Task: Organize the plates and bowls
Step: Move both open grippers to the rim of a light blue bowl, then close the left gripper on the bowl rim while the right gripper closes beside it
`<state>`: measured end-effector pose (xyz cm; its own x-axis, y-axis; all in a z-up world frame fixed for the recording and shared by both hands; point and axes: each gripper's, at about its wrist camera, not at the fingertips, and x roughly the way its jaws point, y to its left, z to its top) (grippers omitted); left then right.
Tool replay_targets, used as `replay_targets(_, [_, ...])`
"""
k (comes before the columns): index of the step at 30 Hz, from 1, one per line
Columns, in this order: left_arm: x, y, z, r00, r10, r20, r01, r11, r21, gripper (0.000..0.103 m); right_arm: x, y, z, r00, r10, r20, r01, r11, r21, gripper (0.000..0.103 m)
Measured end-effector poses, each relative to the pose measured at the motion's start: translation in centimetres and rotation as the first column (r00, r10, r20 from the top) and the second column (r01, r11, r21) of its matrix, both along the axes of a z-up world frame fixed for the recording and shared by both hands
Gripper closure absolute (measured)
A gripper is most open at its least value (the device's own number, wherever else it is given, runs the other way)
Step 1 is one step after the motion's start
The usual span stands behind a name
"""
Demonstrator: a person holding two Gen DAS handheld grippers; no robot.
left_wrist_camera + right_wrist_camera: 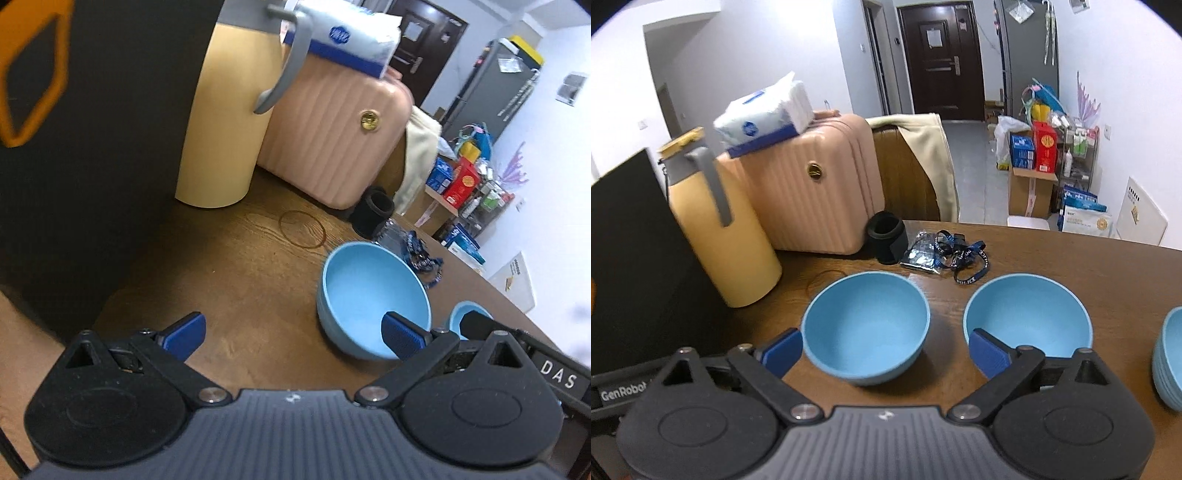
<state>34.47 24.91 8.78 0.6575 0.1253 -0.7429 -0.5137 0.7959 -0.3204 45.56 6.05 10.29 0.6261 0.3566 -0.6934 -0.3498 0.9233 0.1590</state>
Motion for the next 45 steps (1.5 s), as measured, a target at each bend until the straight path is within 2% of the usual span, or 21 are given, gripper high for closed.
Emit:
replay_targets(7, [6.1,0.8,-2.7,0.998,-0.033,-0.055,0.030,0.998,-0.056,0.000,6.2,1.6,-3.3,0.997,-0.018,-0.077,0.014,0.999,-0.050,0.031])
replay_targets(11, [8.6,0.9,-3.6,0.996,-0.046,-0.072,0.043,0.998,-0.038,0.000,8.5,2.8,-5.2,0.996,-0.018,-0.091,0.006,0.991,-0.130,0.041])
replay_targets(15, [10.4,1.0,-4.6,0.994,-0.049,-0.096,0.047,0.999,-0.026,0.001,10.2,3.4,-6.9,0.993,-0.023,-0.116,0.005,0.988,-0.154,0.051])
replay_targets(18, [11.7,1.2,-5.9,0.990,-0.064,-0.128,0.056,0.996,-0.068,0.010,11.1,3.6,-8.1,0.990,-0.027,-0.136,0.003,0.986,-0.168,0.063])
replay_targets(20, [12.5,1.1,-6.8,0.985,-0.081,-0.155,0.068,0.994,-0.084,0.027,11.6,3.5,-8.7,0.988,-0.035,-0.150,0.010,0.986,-0.164,0.069])
replay_targets(23, [13.2,1.1,-7.8,0.980,-0.087,-0.179,0.069,0.992,-0.103,0.042,12.1,3.3,-9.4,0.985,-0.035,-0.168,0.009,0.989,-0.150,0.079])
replay_targets(24, [13.3,1.1,-8.1,0.979,-0.092,-0.184,0.072,0.991,-0.112,0.045,12.3,3.3,-9.6,0.984,-0.034,-0.173,0.009,0.989,-0.147,0.081])
replay_targets(26, [13.5,1.1,-8.4,0.978,-0.101,-0.184,0.079,0.989,-0.125,0.061,12.4,3.4,-10.1,0.983,-0.030,-0.183,0.003,0.989,-0.146,0.083])
replay_targets(30, [13.8,1.0,-8.9,0.975,-0.111,-0.191,0.086,0.987,-0.138,0.073,12.4,3.6,-10.7,0.980,-0.038,-0.197,0.011,0.991,-0.134,0.092])
replay_targets(32, [13.9,0.9,-9.3,0.973,-0.109,-0.202,0.083,0.988,-0.132,0.083,12.4,3.6,-10.7,0.979,-0.041,-0.200,0.016,0.992,-0.124,0.095])
replay_targets(34, [14.0,0.8,-9.5,0.973,-0.119,-0.200,0.091,0.986,-0.141,0.087,12.3,3.7,-10.7,0.979,-0.045,-0.198,0.020,0.992,-0.126,0.095])
replay_targets(45, [13.5,0.2,-8.8,0.978,-0.127,-0.165,0.112,0.989,-0.096,0.087,11.5,3.4,-10.1,0.986,-0.052,-0.157,0.033,0.992,-0.125,0.096])
